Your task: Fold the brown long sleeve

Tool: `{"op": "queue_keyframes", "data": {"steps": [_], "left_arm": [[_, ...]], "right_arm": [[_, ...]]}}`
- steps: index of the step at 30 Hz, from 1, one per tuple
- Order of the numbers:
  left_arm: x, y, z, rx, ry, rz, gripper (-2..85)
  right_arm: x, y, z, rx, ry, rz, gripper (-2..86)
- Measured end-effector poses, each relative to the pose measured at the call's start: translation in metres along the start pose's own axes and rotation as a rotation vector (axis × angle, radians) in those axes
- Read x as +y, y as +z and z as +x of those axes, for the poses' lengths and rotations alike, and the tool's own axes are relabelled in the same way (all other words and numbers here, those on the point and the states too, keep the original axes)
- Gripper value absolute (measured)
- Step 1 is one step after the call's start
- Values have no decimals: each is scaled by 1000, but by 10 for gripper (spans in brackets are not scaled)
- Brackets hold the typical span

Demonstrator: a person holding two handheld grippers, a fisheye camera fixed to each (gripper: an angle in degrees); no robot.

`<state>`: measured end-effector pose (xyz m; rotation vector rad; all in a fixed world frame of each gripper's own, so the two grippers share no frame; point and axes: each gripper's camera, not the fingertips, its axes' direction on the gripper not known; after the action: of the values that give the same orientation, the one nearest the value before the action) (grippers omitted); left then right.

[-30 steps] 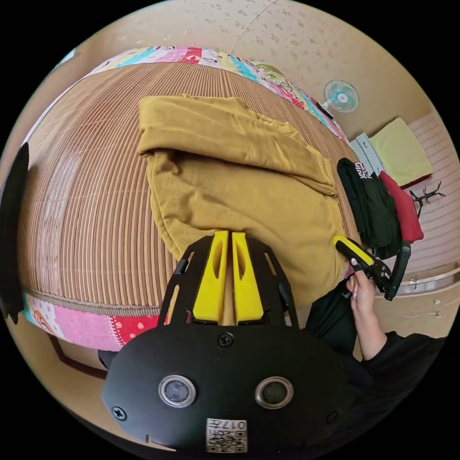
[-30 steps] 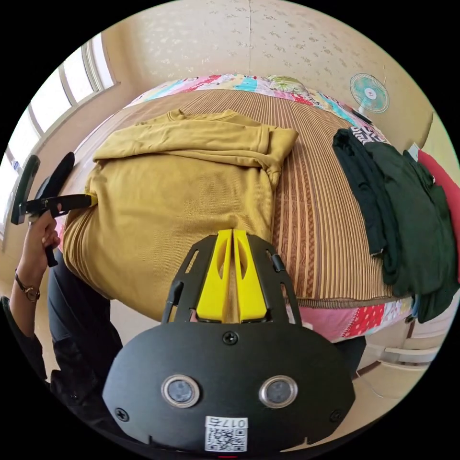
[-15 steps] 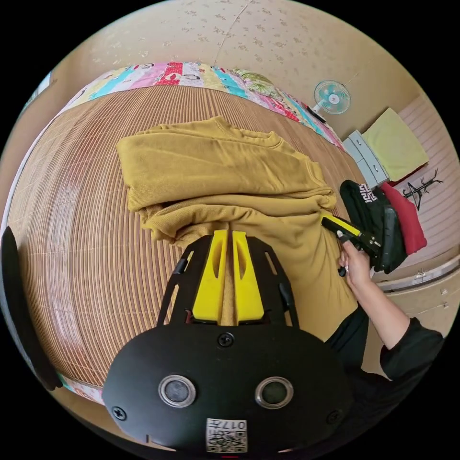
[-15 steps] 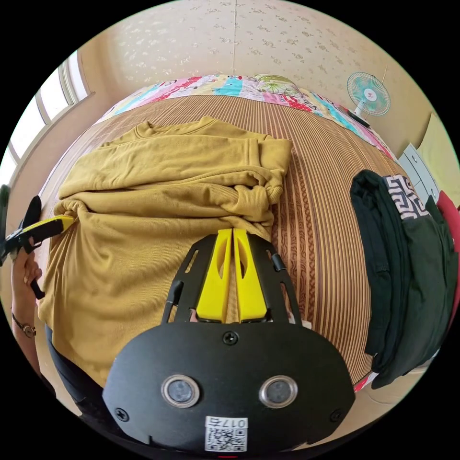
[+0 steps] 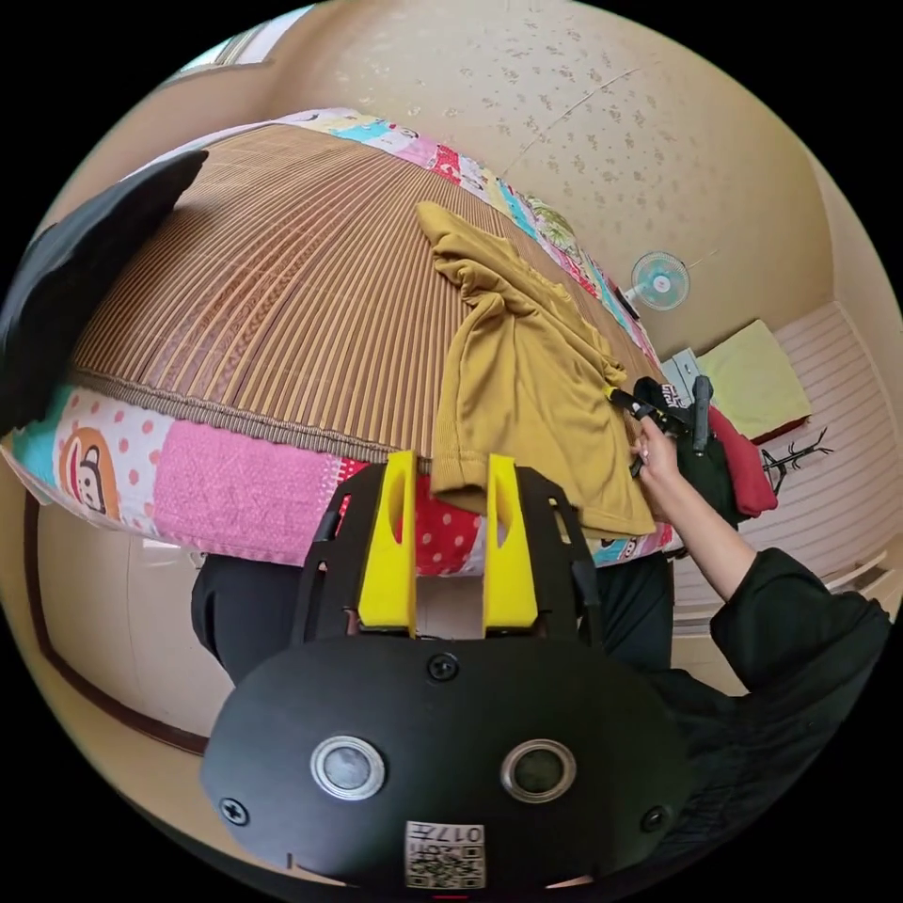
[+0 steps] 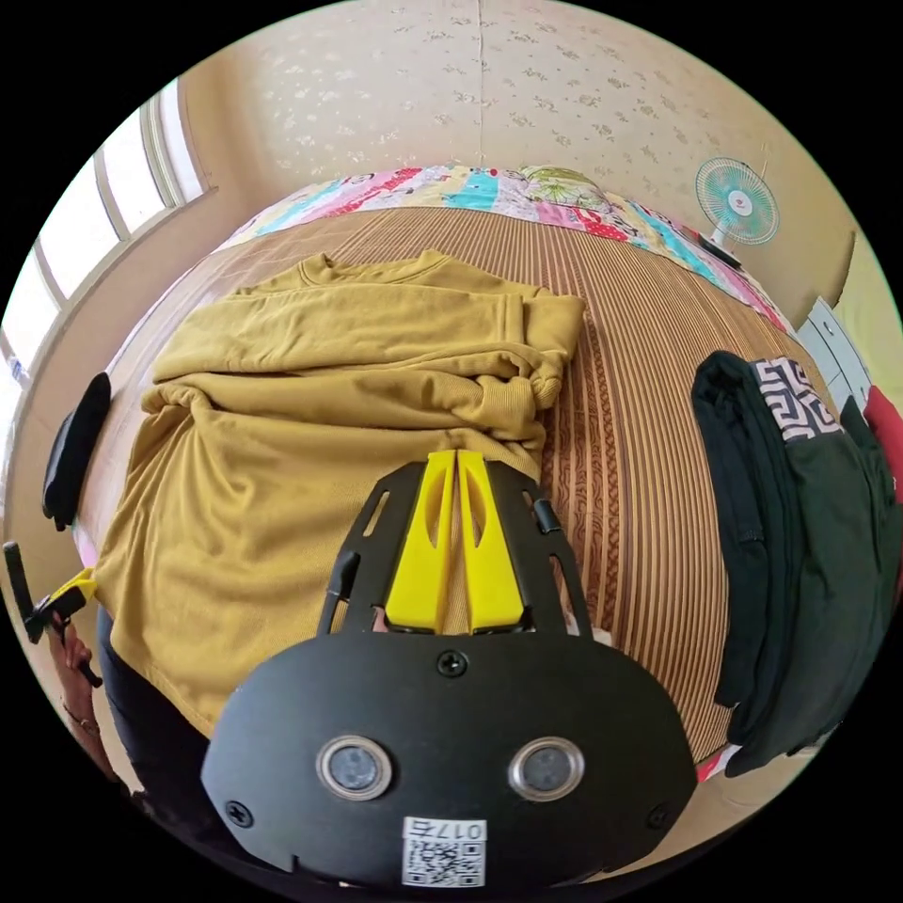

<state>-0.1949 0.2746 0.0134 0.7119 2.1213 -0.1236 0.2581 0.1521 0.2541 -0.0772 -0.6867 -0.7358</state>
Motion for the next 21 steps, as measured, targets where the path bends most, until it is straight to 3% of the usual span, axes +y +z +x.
{"op": "queue_keyframes", "data": {"steps": [3,8,12,17,21], "left_arm": [[-8,-12,-25,98,-19,-27,66],[2,-52,-76,671,48,26,61],[27,-77,-103,616,18,-3,59],[48,-87,-131,531,-53,-49,60],[54,-97,-149,556,-91,-25,60]], "right_arm": [[23,-52,28,-108,47,87,13],[111,-140,92,-247,74,113,46],[174,-162,147,-387,188,41,76],[242,-147,201,-734,400,-11,97],[255,-137,209,-727,417,-107,98]]}}
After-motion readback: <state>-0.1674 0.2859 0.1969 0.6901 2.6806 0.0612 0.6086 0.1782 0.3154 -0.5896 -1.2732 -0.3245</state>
